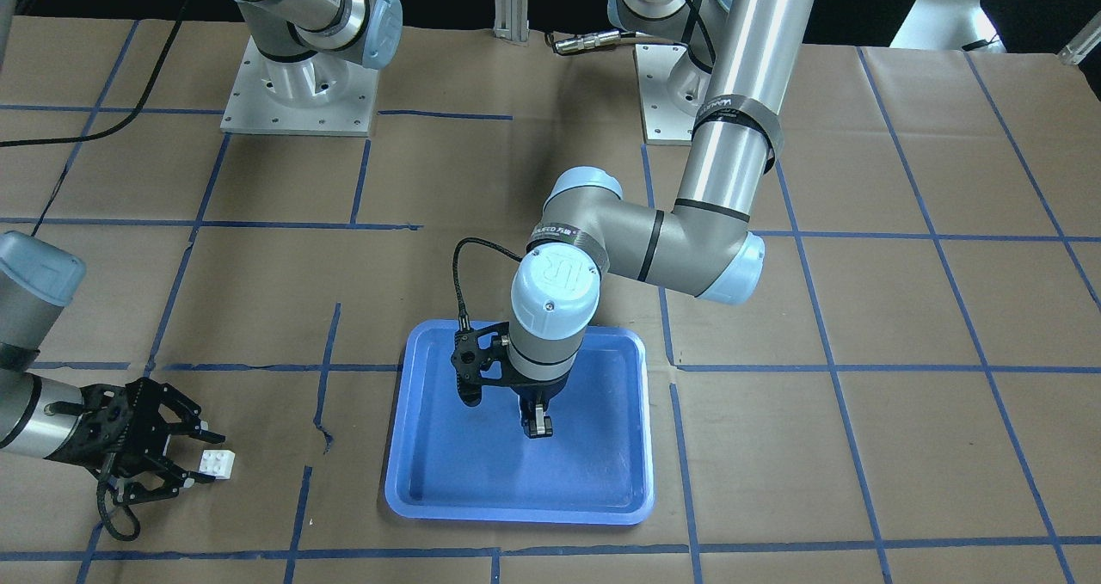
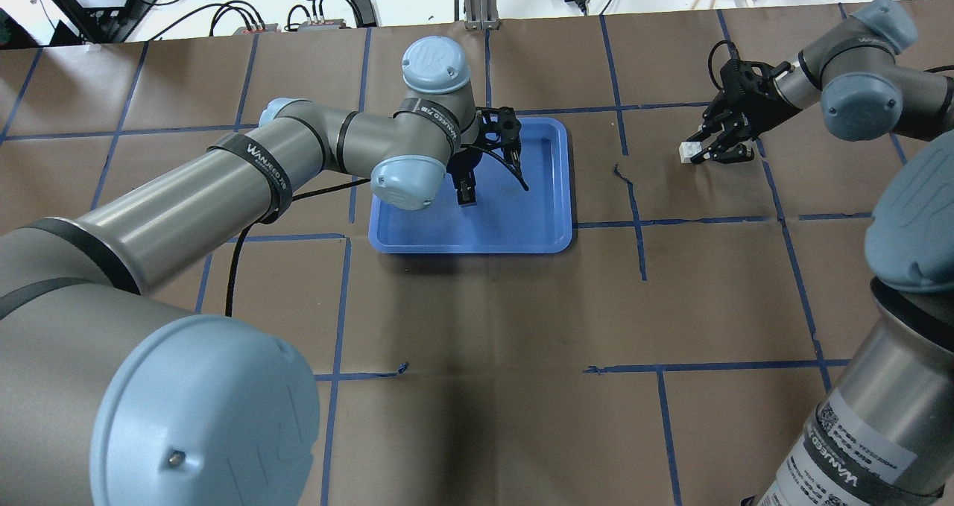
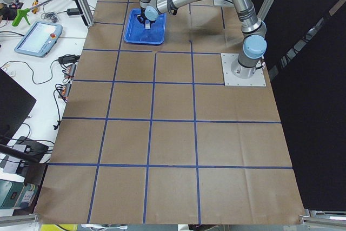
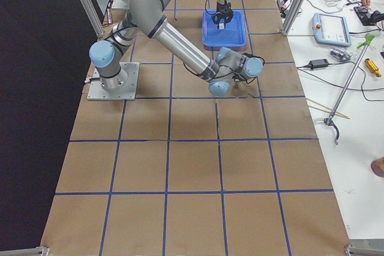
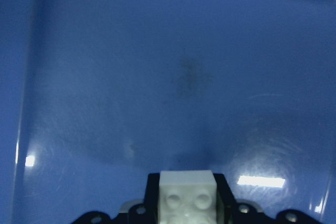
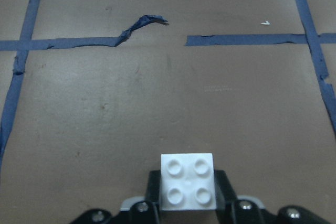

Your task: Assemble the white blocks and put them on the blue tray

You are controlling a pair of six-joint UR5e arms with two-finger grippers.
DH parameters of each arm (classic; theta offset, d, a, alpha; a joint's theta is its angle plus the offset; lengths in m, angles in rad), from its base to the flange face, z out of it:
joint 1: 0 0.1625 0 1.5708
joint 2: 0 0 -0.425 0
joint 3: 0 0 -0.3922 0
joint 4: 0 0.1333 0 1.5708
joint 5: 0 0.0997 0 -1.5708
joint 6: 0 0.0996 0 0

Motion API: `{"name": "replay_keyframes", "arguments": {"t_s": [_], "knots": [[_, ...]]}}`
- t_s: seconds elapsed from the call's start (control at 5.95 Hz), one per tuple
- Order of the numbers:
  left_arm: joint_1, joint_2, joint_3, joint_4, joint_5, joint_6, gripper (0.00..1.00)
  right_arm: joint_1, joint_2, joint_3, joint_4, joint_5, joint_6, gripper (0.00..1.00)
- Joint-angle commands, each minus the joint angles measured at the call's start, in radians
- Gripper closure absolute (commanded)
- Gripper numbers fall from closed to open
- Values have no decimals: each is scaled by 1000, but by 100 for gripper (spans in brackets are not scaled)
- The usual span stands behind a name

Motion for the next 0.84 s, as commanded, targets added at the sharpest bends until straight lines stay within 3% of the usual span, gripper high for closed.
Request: {"name": "replay_keyframes", "arguments": {"t_s": [0.0,0.34,0.67], "knots": [[0,-6,0,1,2,-6,15,0,-9,-14,2,0,5,78],[0,-6,1,3,3,-11,14,0,-18,-83,35,-3,17,78],[0,-6,1,4,3,-17,12,8,-108,-91,139,-3,53,78]]}}
